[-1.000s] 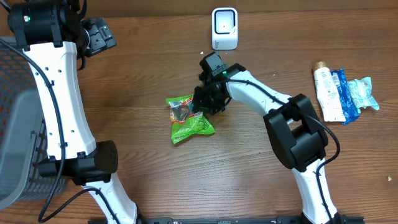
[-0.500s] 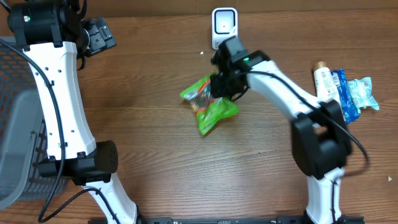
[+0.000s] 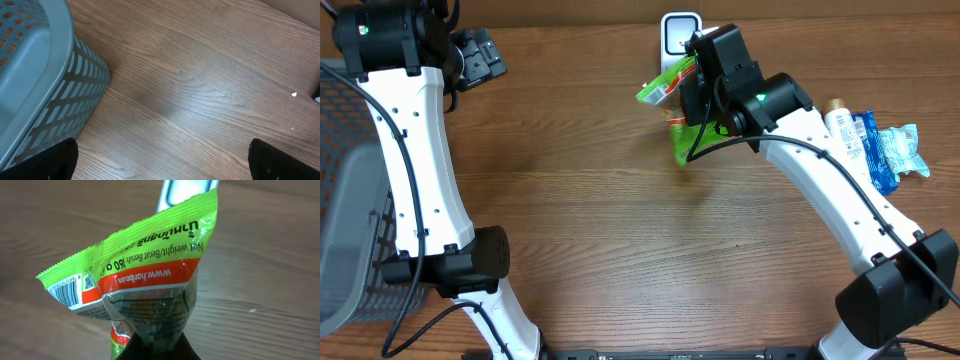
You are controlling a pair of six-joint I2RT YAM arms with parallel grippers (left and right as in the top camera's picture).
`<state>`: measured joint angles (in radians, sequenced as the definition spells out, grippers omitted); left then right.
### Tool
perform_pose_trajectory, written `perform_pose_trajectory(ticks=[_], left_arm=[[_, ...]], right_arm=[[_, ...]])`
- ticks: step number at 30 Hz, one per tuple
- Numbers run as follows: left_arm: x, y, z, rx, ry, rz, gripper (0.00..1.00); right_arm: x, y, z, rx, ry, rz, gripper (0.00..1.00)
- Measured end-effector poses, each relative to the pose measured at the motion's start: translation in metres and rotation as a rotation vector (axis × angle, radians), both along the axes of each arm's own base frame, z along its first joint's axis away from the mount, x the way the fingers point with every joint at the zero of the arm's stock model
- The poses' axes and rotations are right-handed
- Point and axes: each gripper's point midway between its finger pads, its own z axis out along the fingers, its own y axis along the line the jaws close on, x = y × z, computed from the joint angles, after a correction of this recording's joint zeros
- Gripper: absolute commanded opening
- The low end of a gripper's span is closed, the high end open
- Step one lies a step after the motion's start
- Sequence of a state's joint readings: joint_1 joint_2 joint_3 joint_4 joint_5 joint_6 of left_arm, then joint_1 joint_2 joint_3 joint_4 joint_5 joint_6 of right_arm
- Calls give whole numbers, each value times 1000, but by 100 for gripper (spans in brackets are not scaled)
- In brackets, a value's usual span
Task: Scan the item barcode
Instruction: 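Lift the Haribo bag with the right gripper toward the scanner, then hold the Haribo bag's barcode in front of the scanner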
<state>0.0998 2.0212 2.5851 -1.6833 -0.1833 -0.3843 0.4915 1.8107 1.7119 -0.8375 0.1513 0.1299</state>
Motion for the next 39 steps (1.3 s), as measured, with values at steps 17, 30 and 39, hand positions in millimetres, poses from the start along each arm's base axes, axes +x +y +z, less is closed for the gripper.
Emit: perform_pose_trajectory(ticks=[17,30,39], left_arm=[[0,0,0,0,0,0,100],[0,0,0,0,0,0,100],[0,0,0,0,0,0,100]], right_arm=[[117,-40,137,-468,-843,-237,4],[177,-30,0,-958,-739,23,4],[187,-30,-1,-961,-828,1,4]])
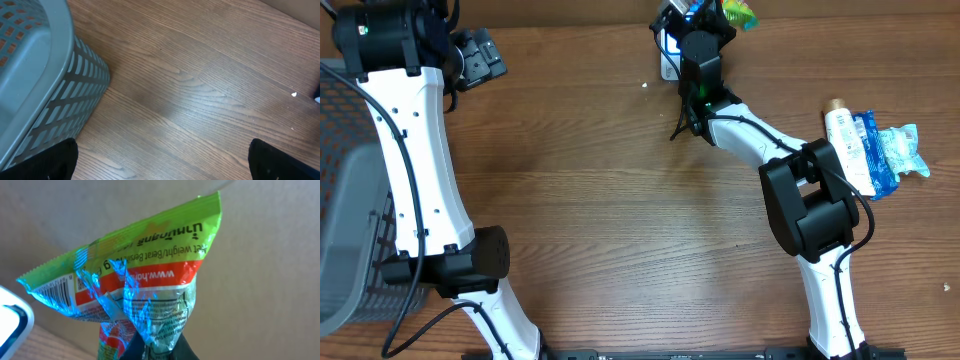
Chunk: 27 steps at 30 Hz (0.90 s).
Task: Scan the item barcode
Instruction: 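Hold the Haribo bag's barcode in front of the scanner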
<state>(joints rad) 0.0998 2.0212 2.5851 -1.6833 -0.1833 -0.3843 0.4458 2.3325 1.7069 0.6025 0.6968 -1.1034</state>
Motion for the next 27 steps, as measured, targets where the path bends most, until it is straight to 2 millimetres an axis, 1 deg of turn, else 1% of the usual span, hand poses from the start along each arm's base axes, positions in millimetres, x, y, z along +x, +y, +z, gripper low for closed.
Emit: perform_pose_trajectory(ticks=[8,13,15,17,23,25,27], left_arm=[[0,0,0,0,0,0,100],[0,0,0,0,0,0,100],[0,0,0,0,0,0,100],[0,0,0,0,0,0,100],[0,0,0,0,0,0,100],[0,0,0,0,0,0,100],[0,0,0,0,0,0,100]], right_arm=[[1,6,2,2,-9,38,4],[1,10,17,33,-86,61,4],[2,10,17,38,-97,62,4],[4,11,7,32,-86,63,4],[9,14,-36,10,-38,65,4],[10,13,-43,9,-37,65,4],[11,12,-46,9,-37,63,4]])
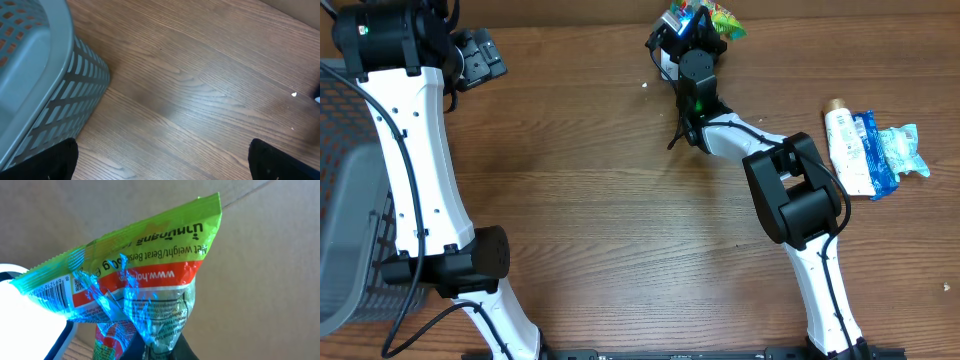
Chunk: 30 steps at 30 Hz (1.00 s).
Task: Scan the item barcode
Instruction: 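Hold the Haribo bag's barcode in front of the scanner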
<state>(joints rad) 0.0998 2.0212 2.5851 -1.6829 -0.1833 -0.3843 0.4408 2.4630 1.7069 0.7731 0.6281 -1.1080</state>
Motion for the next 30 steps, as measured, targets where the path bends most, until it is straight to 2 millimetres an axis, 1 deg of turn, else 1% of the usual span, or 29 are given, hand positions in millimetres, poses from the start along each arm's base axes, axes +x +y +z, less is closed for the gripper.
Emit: perform_pose_trajectory(ticks=[7,12,17,30], left_arm=[[0,0,0,0,0,0,100],[0,0,0,0,0,0,100],[0,0,0,0,0,0,100],[0,0,0,0,0,0,100]], right_arm=[[1,-6,4,8,-17,-9,4],[1,-6,3,10,-17,-9,4],[2,-6,-3,9,9,-12,4],[1,-11,-8,10,28,-39,4]])
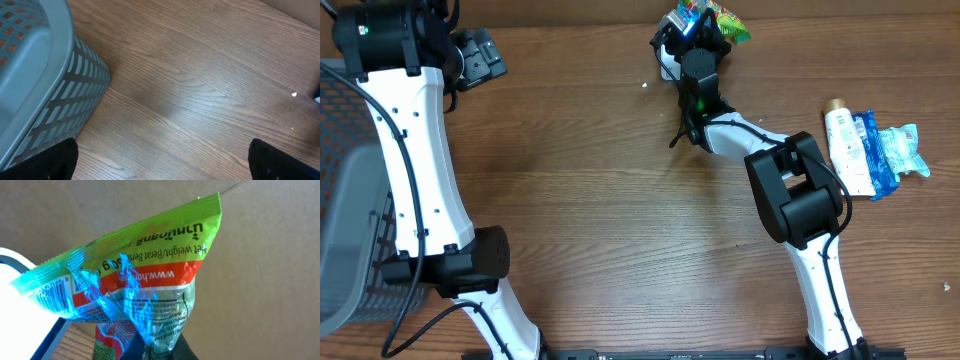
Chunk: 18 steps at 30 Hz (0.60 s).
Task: Scan the item barcode
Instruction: 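Hold the Haribo bag's barcode in front of the scanner, then carry the Haribo bag right and drop it on the other items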
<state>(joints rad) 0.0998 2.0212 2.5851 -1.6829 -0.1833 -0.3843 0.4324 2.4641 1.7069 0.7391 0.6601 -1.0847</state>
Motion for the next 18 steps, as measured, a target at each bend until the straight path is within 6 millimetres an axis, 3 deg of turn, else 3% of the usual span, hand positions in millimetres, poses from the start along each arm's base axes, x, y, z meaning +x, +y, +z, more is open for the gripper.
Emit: perform_pose_trajectory(ticks=[8,13,16,18], left_arm=[[0,0,0,0,0,0,100],[0,0,0,0,0,0,100],[0,0,0,0,0,0,100],[0,0,0,0,0,0,100]], right_arm=[[-2,-3,1,4,-6,-30,4],[-12,-3,23,37,-97,-88,4],[-32,16,48,105,-206,-119,4],[-44,35,49,98,-205,-118,4]])
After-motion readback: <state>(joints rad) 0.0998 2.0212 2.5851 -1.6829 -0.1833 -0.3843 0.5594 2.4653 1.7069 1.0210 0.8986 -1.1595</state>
